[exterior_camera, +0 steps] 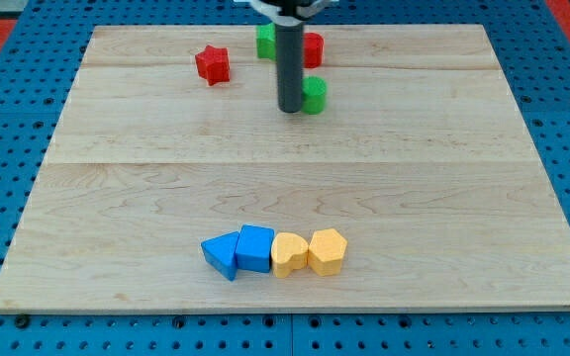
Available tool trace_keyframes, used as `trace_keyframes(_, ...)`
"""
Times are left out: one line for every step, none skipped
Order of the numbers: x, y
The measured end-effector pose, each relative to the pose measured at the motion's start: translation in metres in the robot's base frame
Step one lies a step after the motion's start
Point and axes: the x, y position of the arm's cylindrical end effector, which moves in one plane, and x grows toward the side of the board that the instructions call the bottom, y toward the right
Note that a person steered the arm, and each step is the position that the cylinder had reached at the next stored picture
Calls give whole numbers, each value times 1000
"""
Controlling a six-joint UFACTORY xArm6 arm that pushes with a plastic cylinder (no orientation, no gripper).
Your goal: Move the yellow hexagon to the bottom right side of the red star
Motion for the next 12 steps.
trace_keyframes(-4, 8)
trace_keyframes(-12, 28)
trace_keyframes(-18, 31)
trace_keyframes(93, 81)
trace_keyframes(217, 102)
trace_keyframes(263, 69)
trace_keyframes(224, 7)
trace_keyframes(181, -1)
trace_keyframes(181, 11)
trace_keyframes(185, 46)
trace_keyframes(164, 34)
trace_keyframes(131, -8)
